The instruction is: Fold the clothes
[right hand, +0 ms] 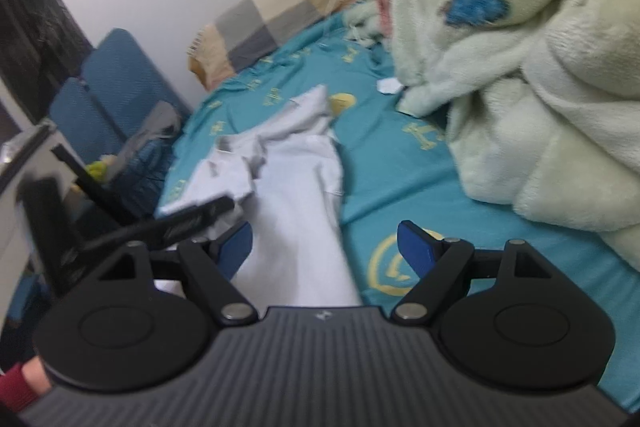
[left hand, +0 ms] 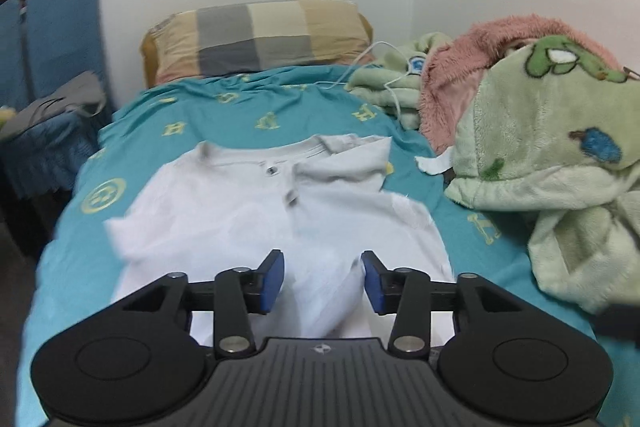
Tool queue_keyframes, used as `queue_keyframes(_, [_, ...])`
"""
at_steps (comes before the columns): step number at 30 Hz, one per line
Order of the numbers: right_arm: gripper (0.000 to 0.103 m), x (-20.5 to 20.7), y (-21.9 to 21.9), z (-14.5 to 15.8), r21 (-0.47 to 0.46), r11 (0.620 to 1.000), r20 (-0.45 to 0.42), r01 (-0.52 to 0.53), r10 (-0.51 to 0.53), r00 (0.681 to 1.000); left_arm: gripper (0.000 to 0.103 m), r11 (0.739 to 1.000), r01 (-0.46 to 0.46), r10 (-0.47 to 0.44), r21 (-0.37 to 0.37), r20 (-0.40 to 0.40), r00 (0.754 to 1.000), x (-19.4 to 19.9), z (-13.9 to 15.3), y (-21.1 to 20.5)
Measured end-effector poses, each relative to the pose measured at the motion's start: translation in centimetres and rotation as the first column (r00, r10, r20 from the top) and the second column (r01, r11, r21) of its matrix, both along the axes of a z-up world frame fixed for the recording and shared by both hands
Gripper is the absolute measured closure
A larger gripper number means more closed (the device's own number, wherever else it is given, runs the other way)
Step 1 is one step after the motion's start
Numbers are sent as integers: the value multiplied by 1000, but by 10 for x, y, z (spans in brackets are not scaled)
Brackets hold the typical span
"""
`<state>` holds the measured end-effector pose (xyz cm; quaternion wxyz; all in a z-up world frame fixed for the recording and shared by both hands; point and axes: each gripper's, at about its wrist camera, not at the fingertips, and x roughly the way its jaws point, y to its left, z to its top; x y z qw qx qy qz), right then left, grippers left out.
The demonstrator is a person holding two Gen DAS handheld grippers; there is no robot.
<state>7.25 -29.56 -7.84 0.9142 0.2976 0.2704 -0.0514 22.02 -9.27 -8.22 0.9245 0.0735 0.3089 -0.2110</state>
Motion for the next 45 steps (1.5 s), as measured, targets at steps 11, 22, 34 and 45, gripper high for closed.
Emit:
queue_keyframes(11, [36,-4,7,8,140,982,100,-125,112,989,39,989,-138,140,-45,49,989,-150,76,87])
queue_keyframes(22, [39,118,51,23,18,957,56,-290,289,956,39,973,-196,196,-122,-7,981,-139,65,134])
queue_keyframes(34, [94,259,83,-50,-93,948,-82,-305,298,951,39,961,-207,194,-185,-87,977,-122,43,159])
queue_keyframes(45, [98,238,22,-38,-66,998,21,1,1,1000,39,971,-184,176,-154,-63,982,-133,44,146])
